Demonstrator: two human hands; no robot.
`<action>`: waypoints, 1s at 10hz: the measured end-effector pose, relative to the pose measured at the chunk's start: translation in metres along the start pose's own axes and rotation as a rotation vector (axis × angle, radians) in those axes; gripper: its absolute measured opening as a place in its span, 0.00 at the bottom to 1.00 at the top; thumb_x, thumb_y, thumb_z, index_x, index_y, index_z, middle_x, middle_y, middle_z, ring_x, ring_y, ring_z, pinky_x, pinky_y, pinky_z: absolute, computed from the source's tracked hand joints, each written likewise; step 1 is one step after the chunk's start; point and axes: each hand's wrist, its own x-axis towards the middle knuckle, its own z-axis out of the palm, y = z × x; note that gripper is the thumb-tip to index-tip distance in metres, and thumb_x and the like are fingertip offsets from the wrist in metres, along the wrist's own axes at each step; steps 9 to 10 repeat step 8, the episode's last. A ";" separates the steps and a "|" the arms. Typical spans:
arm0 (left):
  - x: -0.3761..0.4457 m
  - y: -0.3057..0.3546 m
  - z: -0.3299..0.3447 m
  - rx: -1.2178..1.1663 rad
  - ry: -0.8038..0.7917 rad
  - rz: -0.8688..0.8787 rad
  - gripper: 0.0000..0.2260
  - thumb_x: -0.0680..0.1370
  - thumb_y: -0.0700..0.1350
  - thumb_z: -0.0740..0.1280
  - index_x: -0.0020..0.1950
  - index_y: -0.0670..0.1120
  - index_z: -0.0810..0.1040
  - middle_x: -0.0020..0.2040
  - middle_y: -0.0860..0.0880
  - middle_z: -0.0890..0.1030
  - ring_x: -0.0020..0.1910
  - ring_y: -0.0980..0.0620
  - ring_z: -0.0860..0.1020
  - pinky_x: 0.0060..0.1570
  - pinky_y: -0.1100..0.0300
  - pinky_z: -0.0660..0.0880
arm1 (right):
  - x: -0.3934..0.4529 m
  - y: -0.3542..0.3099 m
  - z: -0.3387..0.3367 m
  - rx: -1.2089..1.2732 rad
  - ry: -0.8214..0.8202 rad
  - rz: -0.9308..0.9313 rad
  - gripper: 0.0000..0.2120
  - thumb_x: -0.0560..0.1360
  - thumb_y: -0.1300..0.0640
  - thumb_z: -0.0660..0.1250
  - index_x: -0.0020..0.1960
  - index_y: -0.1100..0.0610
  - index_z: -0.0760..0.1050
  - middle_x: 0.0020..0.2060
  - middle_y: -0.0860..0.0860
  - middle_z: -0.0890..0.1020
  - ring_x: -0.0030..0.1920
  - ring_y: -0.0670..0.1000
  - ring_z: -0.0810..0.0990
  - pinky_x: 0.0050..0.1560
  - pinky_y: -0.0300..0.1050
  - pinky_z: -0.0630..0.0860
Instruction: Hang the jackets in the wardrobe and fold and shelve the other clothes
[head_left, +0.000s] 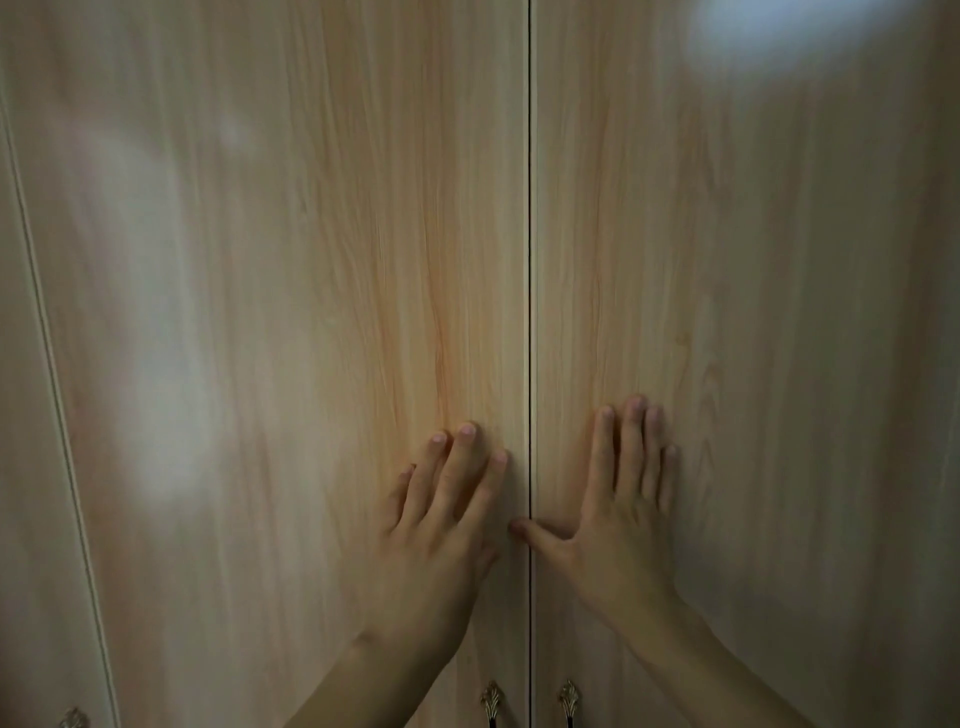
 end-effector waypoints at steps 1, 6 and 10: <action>-0.001 0.001 0.001 0.008 0.008 0.007 0.43 0.67 0.54 0.78 0.79 0.50 0.62 0.81 0.45 0.55 0.79 0.41 0.57 0.68 0.41 0.69 | -0.001 0.002 0.003 -0.003 0.022 -0.005 0.66 0.59 0.28 0.71 0.79 0.63 0.45 0.79 0.62 0.45 0.79 0.61 0.42 0.75 0.67 0.52; -0.004 0.004 -0.023 -0.055 -0.158 -0.002 0.38 0.75 0.58 0.70 0.80 0.51 0.56 0.82 0.48 0.45 0.80 0.43 0.47 0.75 0.43 0.59 | -0.005 -0.005 -0.032 -0.031 -0.154 0.003 0.63 0.63 0.32 0.72 0.80 0.59 0.39 0.79 0.58 0.39 0.78 0.58 0.35 0.76 0.63 0.53; -0.025 0.010 -0.051 -0.132 -0.332 -0.146 0.34 0.79 0.59 0.63 0.80 0.52 0.52 0.81 0.53 0.42 0.80 0.48 0.48 0.75 0.47 0.58 | -0.012 0.015 -0.076 -0.018 -0.357 -0.044 0.37 0.72 0.38 0.67 0.74 0.53 0.59 0.76 0.52 0.56 0.74 0.56 0.61 0.67 0.60 0.67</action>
